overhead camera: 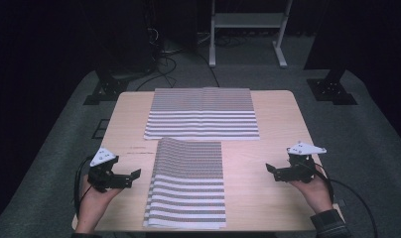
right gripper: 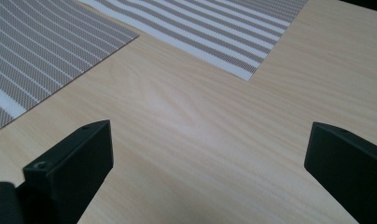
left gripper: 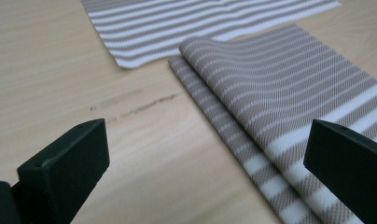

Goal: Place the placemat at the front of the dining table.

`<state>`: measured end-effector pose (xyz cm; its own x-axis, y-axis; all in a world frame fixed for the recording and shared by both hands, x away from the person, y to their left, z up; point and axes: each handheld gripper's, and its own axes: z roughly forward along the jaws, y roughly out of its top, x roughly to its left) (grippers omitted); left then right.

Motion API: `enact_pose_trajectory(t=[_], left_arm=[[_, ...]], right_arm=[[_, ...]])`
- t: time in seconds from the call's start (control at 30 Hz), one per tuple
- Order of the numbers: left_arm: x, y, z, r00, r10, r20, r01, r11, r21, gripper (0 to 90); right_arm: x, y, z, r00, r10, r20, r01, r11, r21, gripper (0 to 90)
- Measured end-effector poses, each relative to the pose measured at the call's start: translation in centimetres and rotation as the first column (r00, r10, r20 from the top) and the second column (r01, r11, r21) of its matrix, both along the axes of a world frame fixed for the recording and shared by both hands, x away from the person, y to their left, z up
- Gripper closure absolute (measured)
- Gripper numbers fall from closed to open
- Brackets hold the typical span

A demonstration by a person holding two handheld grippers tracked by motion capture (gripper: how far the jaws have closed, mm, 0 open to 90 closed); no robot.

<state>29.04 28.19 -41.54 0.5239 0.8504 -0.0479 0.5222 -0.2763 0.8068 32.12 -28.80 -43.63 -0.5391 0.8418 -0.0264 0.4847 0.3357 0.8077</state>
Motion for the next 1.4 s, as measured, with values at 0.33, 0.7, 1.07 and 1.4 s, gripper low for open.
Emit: enact_pose_trajectory(t=[0.33,0.7,1.07,1.4], left_arm=[[-2.2,1.2,-2.3,0.9982,0.021,-0.057,-0.017,0.9981,0.059,0.0],[-3.1,1.5,-4.7,0.9895,0.023,-0.143,-0.005,0.9916,0.129,0.0],[-3.0,1.5,-6.2,0.9865,0.016,-0.163,0.009,0.9886,0.15,0.0],[-3.0,1.2,-6.7,0.9938,0.001,-0.111,0.015,0.9902,0.139,0.0]], right_arm=[[-2.8,-1.2,-1.2,0.9995,0.009,-0.031,-0.009,1.0,0.004,0.2],[-5.1,-2.1,-3.6,0.9927,0.047,-0.111,-0.05,0.999,-0.023,0.2],[-5.2,-1.5,-4.7,0.9846,0.082,-0.155,-0.097,0.991,-0.095,0.2],[-5.2,-1.7,-5.3,0.9844,0.102,-0.143,-0.11,0.993,-0.049,0.0]])
